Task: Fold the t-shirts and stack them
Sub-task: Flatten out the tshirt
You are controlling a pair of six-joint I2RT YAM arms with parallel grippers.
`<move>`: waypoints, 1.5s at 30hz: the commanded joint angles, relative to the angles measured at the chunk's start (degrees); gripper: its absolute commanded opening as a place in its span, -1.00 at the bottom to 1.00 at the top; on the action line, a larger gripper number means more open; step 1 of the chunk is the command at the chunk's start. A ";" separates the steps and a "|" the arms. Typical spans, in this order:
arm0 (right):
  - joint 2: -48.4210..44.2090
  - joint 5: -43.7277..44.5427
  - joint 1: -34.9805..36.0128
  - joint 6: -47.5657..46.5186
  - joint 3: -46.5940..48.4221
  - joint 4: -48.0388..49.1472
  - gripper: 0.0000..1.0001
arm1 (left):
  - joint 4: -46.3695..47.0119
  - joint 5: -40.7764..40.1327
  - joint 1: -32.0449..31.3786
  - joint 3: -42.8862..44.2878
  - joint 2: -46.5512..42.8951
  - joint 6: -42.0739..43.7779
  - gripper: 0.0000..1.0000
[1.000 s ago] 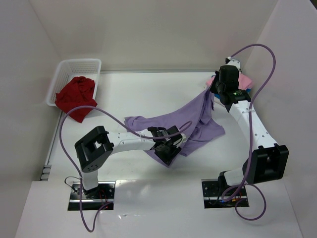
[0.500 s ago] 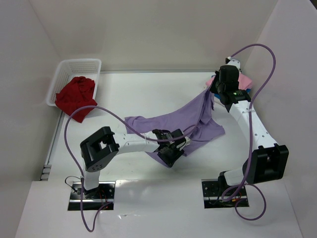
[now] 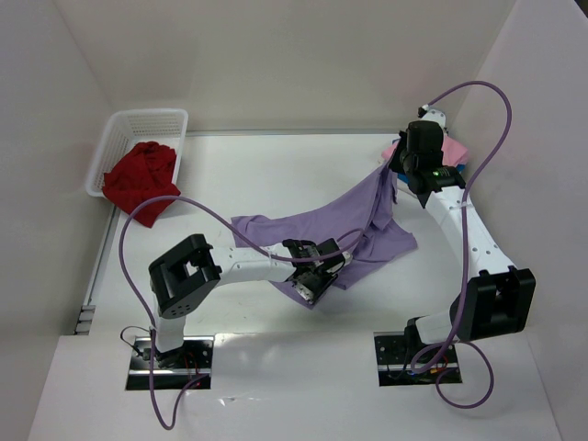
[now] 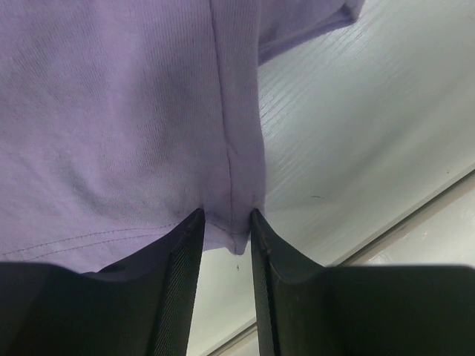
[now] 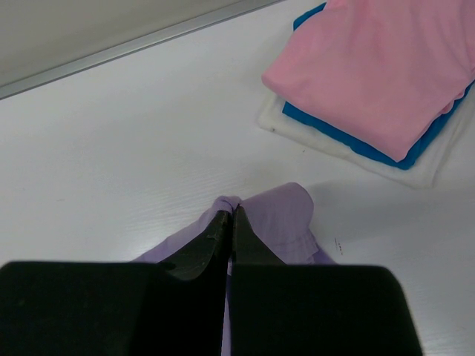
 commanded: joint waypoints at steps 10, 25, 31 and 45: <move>-0.64 0.39 -0.54 -0.31 -0.74 2.91 -1.00 | -0.40 0.57 -0.26 -0.68 -1.41 -1.06 -0.90; -1.17 0.91 -1.07 0.74 6.19 1.07 -1.00 | -11.75 -25.28 6.93 9.94 -25.22 -0.72 -1.00; -0.39 -1.02 -1.68 1.27 15.33 -1.38 -1.00 | -4.02 -28.17 25.57 20.30 -32.35 10.26 -1.00; 3.66 -5.49 -2.21 -1.20 41.15 -8.08 -1.00 | -4.19 -33.12 46.67 37.10 -26.54 27.23 -1.00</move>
